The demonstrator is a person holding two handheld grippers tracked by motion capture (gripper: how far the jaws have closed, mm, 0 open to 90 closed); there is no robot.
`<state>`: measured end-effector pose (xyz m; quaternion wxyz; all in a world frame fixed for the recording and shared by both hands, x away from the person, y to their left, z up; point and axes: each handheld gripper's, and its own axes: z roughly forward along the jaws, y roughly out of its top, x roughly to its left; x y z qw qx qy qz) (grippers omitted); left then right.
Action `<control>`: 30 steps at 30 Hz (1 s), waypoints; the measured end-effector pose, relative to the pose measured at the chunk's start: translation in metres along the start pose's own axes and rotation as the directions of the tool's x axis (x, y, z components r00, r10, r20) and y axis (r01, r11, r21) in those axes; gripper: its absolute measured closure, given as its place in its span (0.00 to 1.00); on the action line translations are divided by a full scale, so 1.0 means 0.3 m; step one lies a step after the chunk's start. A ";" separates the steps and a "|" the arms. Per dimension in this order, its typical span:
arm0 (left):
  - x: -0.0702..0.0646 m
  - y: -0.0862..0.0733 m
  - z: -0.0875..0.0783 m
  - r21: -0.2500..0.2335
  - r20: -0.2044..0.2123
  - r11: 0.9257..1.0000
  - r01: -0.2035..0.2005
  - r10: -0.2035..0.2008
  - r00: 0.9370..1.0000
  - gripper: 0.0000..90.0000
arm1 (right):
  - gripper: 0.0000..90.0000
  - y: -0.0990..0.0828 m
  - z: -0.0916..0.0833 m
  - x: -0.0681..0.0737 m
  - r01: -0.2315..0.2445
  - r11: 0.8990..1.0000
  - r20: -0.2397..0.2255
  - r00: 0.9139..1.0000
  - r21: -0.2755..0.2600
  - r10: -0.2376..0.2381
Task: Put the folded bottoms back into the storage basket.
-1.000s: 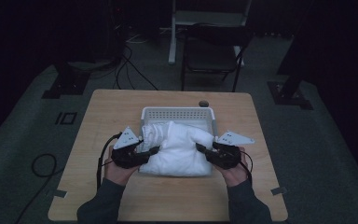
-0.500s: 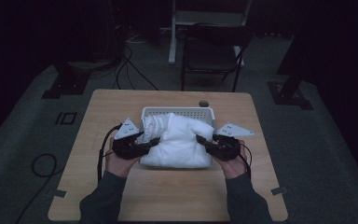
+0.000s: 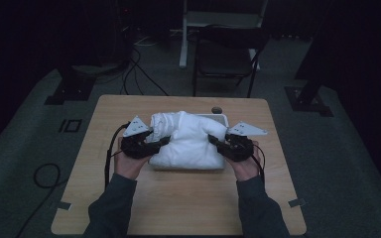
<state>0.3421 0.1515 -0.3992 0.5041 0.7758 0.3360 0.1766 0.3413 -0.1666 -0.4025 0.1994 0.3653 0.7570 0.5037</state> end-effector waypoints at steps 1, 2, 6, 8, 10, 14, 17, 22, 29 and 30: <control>0.003 0.002 0.004 0.002 0.000 1.000 -0.003 0.003 1.000 0.63 | 0.79 0.002 0.002 -0.002 0.000 1.000 0.004 1.000 0.001 -0.001; 0.004 0.004 0.008 0.003 -0.001 1.000 0.000 0.000 1.000 0.63 | 0.79 0.004 0.003 -0.005 0.001 1.000 0.007 1.000 0.002 -0.001; 0.013 0.012 0.025 0.004 -0.006 1.000 0.003 -0.003 1.000 0.63 | 0.79 0.010 0.012 -0.013 -0.003 1.000 0.023 1.000 0.003 0.003; 0.018 0.014 0.031 0.005 -0.010 1.000 0.005 -0.005 1.000 0.63 | 0.79 0.013 0.019 -0.013 -0.002 1.000 0.034 0.999 0.005 0.002; 0.025 0.017 0.038 0.006 -0.011 1.000 0.008 -0.008 1.000 0.63 | 0.79 0.017 0.026 -0.017 -0.005 1.000 0.039 0.999 0.005 0.005; 0.039 0.025 0.050 0.004 -0.014 1.000 0.010 -0.010 1.000 0.63 | 0.79 0.025 0.035 -0.024 -0.006 1.000 0.045 0.999 0.006 0.006; 0.041 0.030 0.058 0.002 -0.017 1.000 0.013 -0.013 1.000 0.63 | 0.79 0.030 0.040 -0.033 -0.009 1.000 0.050 0.999 0.005 0.008; 0.045 0.037 0.069 0.001 -0.024 1.000 0.013 -0.013 1.000 0.63 | 0.79 0.037 0.049 -0.046 -0.014 1.000 0.058 0.998 0.008 0.013; 0.055 0.040 0.078 -0.004 -0.033 1.000 0.022 -0.023 0.999 0.63 | 0.79 0.046 0.068 -0.056 -0.022 1.000 0.069 0.997 0.006 0.022; 0.058 0.041 0.081 -0.005 -0.035 1.000 0.023 -0.024 0.999 0.63 | 0.79 0.047 0.070 -0.057 -0.022 1.000 0.070 0.997 0.006 0.021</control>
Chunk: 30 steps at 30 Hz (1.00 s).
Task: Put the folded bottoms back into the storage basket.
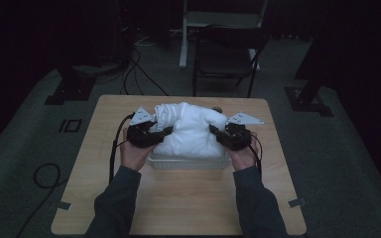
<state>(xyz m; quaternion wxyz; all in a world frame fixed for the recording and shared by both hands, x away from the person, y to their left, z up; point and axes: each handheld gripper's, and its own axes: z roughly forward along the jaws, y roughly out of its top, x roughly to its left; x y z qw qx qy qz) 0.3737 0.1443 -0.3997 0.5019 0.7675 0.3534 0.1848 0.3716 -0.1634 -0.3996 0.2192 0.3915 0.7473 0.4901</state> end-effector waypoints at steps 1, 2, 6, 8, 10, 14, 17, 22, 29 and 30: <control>0.000 0.000 0.000 0.000 0.000 1.000 0.000 0.000 1.000 0.63 | 0.79 0.001 0.003 -0.001 -0.001 1.000 0.001 1.000 0.000 0.001; 0.001 0.001 0.005 0.000 -0.004 1.000 0.002 -0.002 1.000 0.63 | 0.79 0.002 0.005 -0.003 -0.002 1.000 0.002 1.000 0.000 0.002; 0.002 0.003 0.015 0.003 -0.013 1.000 0.001 -0.001 1.000 0.63 | 0.79 0.003 0.016 -0.013 -0.007 1.000 0.007 1.000 0.001 0.007; 0.002 0.004 0.020 0.004 -0.015 1.000 0.001 -0.001 1.000 0.63 | 0.79 0.003 0.020 -0.018 -0.008 1.000 0.008 1.000 0.004 0.008; 0.002 0.005 0.024 0.003 -0.016 1.000 0.000 0.000 1.000 0.63 | 0.79 0.003 0.022 -0.021 -0.010 1.000 0.010 1.000 0.005 0.010; 0.003 0.008 0.032 0.006 -0.019 1.000 0.001 -0.001 1.000 0.63 | 0.79 0.004 0.027 -0.027 -0.014 1.000 0.014 1.000 0.005 0.014; 0.005 0.011 0.036 0.007 -0.022 1.000 0.002 -0.002 1.000 0.63 | 0.79 0.006 0.031 -0.032 -0.016 1.000 0.015 1.000 0.005 0.016; 0.014 0.011 0.042 0.003 -0.027 1.000 0.008 -0.008 1.000 0.63 | 0.79 0.011 0.041 -0.037 -0.021 1.000 0.017 1.000 0.006 0.021; 0.024 0.010 0.053 0.004 -0.029 1.000 0.018 -0.018 0.999 0.63 | 0.79 0.012 0.051 -0.042 -0.025 1.000 0.017 1.000 0.010 0.025; 0.026 0.010 0.056 0.005 -0.029 1.000 0.021 -0.021 0.999 0.63 | 0.79 0.012 0.053 -0.044 -0.027 1.000 0.018 0.999 0.011 0.026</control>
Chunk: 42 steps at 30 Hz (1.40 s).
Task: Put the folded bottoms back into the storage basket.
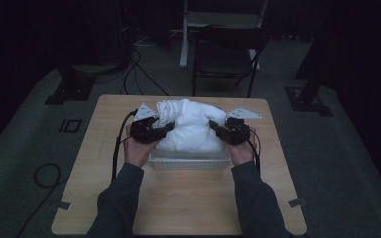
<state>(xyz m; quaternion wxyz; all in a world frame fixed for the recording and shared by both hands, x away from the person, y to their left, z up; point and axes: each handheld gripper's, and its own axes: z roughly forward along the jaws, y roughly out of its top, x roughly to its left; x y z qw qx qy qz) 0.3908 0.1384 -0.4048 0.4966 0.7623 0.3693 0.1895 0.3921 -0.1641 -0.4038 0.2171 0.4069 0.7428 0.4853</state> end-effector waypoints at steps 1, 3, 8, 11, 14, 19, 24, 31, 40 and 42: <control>0.002 -0.001 0.004 0.000 0.001 1.000 0.000 0.000 1.000 0.63 | 0.79 0.000 0.002 -0.002 0.001 1.000 -0.001 1.000 0.001 -0.001; 0.005 -0.003 0.011 0.002 -0.001 1.000 0.005 -0.005 1.000 0.63 | 0.79 -0.001 0.007 -0.007 -0.002 1.000 0.001 1.000 0.004 0.002; 0.011 -0.008 0.030 0.007 -0.002 1.000 0.013 -0.013 1.000 0.63 | 0.79 -0.005 0.018 -0.015 -0.005 1.000 0.007 1.000 0.013 0.005; 0.015 -0.010 0.036 0.006 -0.002 1.000 0.018 -0.018 1.000 0.63 | 0.79 -0.006 0.022 -0.020 -0.008 1.000 0.007 1.000 0.016 0.007; 0.016 -0.012 0.038 0.008 -0.004 1.000 0.018 -0.018 1.000 0.63 | 0.79 -0.007 0.026 -0.022 -0.008 1.000 0.007 1.000 0.017 0.008; 0.017 -0.014 0.043 0.008 -0.011 1.000 0.019 -0.019 1.000 0.63 | 0.80 -0.009 0.030 -0.022 -0.010 1.000 0.008 1.000 0.022 0.010; 0.017 -0.017 0.049 0.012 -0.013 1.000 0.021 -0.021 1.000 0.63 | 0.80 -0.010 0.035 -0.025 -0.013 1.000 0.010 1.000 0.025 0.013; 0.018 -0.022 0.056 0.019 -0.019 1.000 0.020 -0.020 1.000 0.63 | 0.80 -0.016 0.046 -0.029 -0.017 0.999 0.012 1.000 0.034 0.016; 0.029 -0.052 0.073 0.030 -0.020 0.999 0.037 -0.037 0.999 0.63 | 0.80 -0.032 0.070 -0.030 -0.013 0.998 0.015 1.000 0.053 0.012; 0.031 -0.057 0.075 0.034 -0.021 0.999 0.038 -0.038 0.999 0.63 | 0.80 -0.039 0.079 -0.030 -0.018 0.998 0.014 1.000 0.061 0.017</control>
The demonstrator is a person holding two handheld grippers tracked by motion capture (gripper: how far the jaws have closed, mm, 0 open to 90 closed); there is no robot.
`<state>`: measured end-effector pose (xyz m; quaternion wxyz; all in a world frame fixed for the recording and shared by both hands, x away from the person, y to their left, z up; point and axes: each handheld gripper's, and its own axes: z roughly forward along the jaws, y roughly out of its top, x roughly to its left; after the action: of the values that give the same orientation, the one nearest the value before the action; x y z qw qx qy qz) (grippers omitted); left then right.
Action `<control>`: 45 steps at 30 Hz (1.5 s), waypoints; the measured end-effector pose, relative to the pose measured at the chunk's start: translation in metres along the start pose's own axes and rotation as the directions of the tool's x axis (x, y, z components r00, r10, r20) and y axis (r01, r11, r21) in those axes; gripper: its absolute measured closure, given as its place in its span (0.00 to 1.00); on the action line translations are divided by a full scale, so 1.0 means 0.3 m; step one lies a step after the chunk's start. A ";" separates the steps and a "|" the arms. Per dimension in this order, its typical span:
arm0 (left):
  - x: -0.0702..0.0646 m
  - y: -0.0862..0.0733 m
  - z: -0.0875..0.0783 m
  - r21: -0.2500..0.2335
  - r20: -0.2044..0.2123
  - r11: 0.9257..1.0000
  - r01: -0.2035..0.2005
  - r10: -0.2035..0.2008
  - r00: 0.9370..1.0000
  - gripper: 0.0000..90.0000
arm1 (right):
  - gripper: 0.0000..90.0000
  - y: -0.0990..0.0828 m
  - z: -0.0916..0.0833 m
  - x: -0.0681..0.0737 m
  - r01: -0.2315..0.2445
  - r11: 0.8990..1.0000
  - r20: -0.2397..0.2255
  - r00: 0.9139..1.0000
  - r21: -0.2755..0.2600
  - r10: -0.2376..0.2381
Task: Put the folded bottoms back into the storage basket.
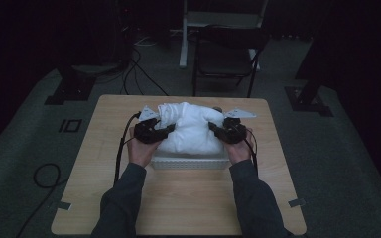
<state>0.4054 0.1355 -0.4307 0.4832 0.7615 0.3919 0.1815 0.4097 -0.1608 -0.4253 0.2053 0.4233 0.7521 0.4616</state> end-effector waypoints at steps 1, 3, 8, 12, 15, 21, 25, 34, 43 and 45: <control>0.001 -0.004 0.002 0.003 -0.002 1.000 0.003 -0.003 1.000 0.63 | 0.80 0.000 0.000 0.000 0.000 1.000 0.000 1.000 0.000 0.000; 0.002 -0.007 0.005 0.005 -0.002 1.000 0.005 -0.005 1.000 0.63 | 0.80 -0.003 0.003 0.000 -0.001 1.000 -0.001 1.000 0.004 0.001; 0.007 -0.019 0.017 0.015 -0.003 1.000 0.011 -0.011 1.000 0.63 | 0.80 -0.015 0.017 -0.002 -0.003 1.000 0.000 1.000 0.016 0.003; 0.006 -0.023 0.024 0.018 -0.005 1.000 0.013 -0.013 1.000 0.63 | 0.80 -0.022 0.022 -0.006 -0.008 1.000 0.001 1.000 0.020 0.008; 0.007 -0.030 0.031 0.022 -0.006 1.000 0.015 -0.015 1.000 0.63 | 0.80 -0.027 0.026 -0.007 -0.008 1.000 0.002 1.000 0.026 0.008; 0.010 -0.045 0.051 0.039 -0.011 0.999 0.025 -0.024 1.000 0.63 | 0.80 -0.038 0.041 -0.010 -0.013 0.999 0.009 1.000 0.042 0.013; 0.011 -0.051 0.057 0.048 -0.010 0.998 0.030 -0.029 1.000 0.63 | 0.80 -0.046 0.047 -0.012 -0.017 0.999 0.008 1.000 0.050 0.016; 0.012 -0.061 0.070 0.059 -0.015 0.998 0.032 -0.031 0.999 0.63 | 0.80 -0.055 0.057 -0.016 -0.020 0.998 0.011 1.000 0.059 0.019; 0.013 -0.073 0.086 0.078 -0.022 0.996 0.043 -0.042 0.999 0.63 | 0.80 -0.066 0.071 -0.017 -0.021 0.997 0.016 1.000 0.075 0.019; 0.012 -0.075 0.089 0.081 -0.022 0.996 0.043 -0.041 0.999 0.63 | 0.80 -0.067 0.072 -0.017 -0.021 0.997 0.016 1.000 0.076 0.020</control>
<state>0.4157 0.1276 -0.4632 0.4516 0.7702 0.4199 0.1628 0.4186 -0.1582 -0.4539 0.1899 0.4419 0.7632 0.4315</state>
